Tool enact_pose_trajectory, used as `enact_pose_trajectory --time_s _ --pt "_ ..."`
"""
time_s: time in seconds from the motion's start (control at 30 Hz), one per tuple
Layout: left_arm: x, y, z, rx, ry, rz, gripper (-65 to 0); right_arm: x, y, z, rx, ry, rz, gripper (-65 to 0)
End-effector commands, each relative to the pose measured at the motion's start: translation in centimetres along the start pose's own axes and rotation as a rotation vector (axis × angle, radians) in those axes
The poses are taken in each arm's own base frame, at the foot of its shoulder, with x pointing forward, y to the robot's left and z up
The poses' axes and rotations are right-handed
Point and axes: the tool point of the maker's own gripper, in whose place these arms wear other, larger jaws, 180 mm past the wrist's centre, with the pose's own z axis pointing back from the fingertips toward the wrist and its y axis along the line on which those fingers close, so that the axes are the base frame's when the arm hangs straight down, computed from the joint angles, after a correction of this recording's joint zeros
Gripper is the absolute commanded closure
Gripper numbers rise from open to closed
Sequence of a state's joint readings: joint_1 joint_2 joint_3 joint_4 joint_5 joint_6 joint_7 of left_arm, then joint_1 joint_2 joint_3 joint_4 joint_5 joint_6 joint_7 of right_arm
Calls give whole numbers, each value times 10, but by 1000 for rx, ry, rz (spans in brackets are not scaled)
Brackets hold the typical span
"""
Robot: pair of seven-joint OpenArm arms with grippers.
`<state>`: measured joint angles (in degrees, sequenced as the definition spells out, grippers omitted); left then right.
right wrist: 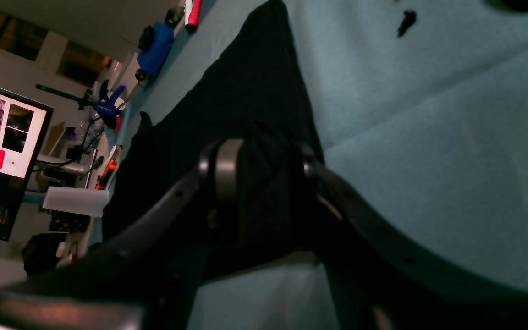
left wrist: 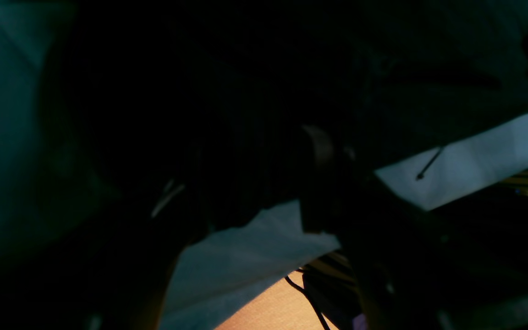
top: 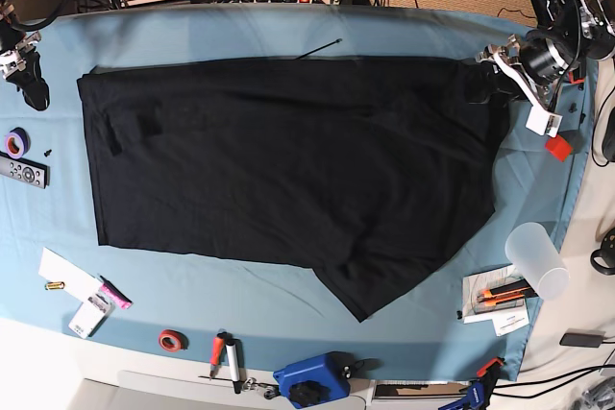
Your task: Layout the t-shirt on the table in an organized manner, then fold the t-shirt properly
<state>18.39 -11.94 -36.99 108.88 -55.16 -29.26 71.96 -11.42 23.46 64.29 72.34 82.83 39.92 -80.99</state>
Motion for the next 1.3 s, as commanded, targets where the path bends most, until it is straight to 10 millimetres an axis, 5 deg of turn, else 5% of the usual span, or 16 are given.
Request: enact_pose_trajectory --time_s 0.0,1.27 --pt "12 -3 5 -11 -41 -25 -275 21 8 3 19 -45 38 -172" --pt "18 -3 5 -11 -74 -25 -275 27 18 -12 68 -94 23 -172"
